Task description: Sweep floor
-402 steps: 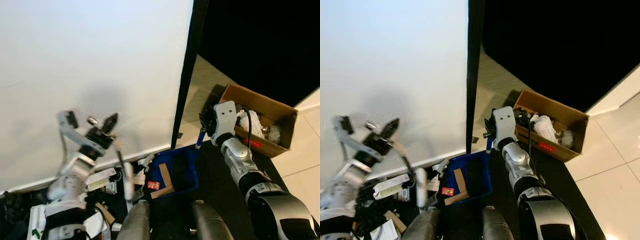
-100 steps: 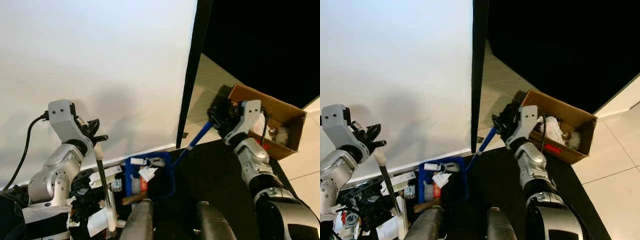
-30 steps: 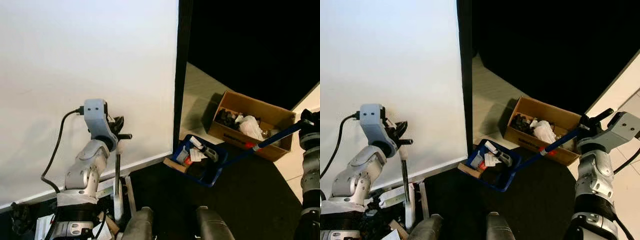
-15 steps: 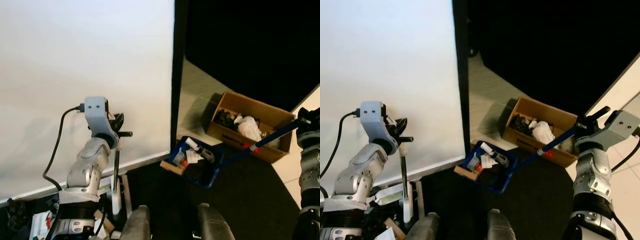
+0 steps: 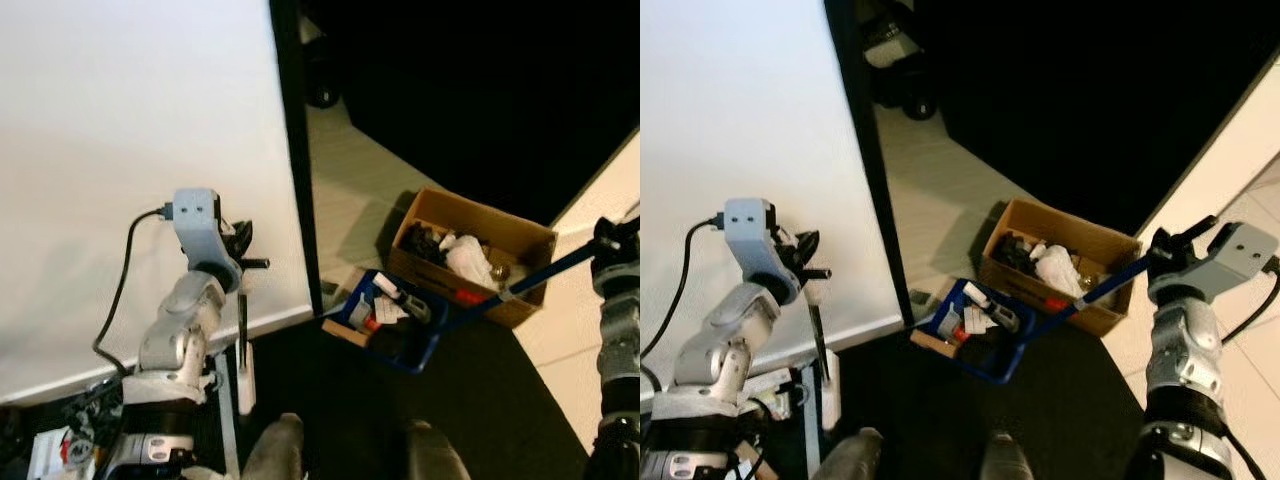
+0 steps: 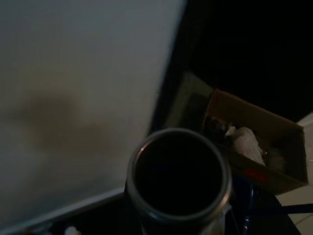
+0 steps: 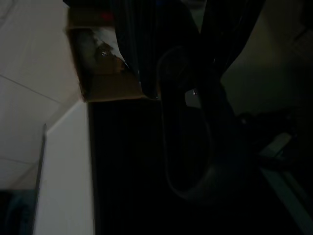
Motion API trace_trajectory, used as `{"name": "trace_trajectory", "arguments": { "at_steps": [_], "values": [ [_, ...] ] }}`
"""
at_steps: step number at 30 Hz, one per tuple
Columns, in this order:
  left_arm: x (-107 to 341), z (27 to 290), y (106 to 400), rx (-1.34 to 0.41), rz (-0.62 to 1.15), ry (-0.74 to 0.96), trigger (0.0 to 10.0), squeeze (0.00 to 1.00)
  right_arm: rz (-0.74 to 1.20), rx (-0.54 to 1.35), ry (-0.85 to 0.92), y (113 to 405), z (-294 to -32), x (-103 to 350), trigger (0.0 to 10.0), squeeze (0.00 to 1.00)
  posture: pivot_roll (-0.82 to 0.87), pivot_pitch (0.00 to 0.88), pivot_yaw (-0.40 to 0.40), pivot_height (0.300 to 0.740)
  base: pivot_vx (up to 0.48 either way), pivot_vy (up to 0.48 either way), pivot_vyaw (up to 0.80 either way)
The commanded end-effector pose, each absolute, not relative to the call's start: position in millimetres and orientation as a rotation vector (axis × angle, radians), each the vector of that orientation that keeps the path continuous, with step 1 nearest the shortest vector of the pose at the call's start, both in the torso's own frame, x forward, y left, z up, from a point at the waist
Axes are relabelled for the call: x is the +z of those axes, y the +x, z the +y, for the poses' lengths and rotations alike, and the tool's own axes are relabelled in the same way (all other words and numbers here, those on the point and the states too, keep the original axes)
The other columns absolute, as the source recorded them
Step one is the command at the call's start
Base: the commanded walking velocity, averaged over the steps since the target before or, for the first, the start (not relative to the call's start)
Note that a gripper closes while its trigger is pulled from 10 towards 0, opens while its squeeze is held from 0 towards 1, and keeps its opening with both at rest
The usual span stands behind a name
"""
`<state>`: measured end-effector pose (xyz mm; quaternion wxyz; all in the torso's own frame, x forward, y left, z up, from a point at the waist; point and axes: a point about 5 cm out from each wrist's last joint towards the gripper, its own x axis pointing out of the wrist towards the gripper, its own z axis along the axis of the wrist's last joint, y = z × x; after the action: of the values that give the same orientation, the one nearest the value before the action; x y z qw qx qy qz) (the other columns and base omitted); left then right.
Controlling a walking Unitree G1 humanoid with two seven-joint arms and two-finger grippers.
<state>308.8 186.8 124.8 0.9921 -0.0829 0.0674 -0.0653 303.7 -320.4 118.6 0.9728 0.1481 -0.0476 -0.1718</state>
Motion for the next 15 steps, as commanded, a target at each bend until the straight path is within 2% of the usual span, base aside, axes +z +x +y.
{"name": "trace_trajectory", "arguments": {
  "at_steps": [1,10,15],
  "values": [
    [122.7,188.3,308.7,-0.12,0.142,-0.147,10.0,0.0,-0.162,-0.343,0.314,305.7,-322.5,129.6,10.0,0.0,-0.03,0.103,0.042,0.74,0.274,-0.386,0.0],
    [121.6,189.6,310.0,-0.11,0.147,-0.151,10.0,0.0,-0.164,-0.327,0.317,307.2,-319.4,129.7,10.0,0.0,-0.03,0.102,0.043,0.74,0.28,-0.353,0.0],
    [120.0,190.5,311.3,-0.089,0.155,-0.148,10.0,0.0,-0.167,-0.321,0.321,308.8,-317.8,130.4,10.0,0.0,-0.03,0.1,0.044,0.74,0.0,0.0,0.0]
  ]
}}
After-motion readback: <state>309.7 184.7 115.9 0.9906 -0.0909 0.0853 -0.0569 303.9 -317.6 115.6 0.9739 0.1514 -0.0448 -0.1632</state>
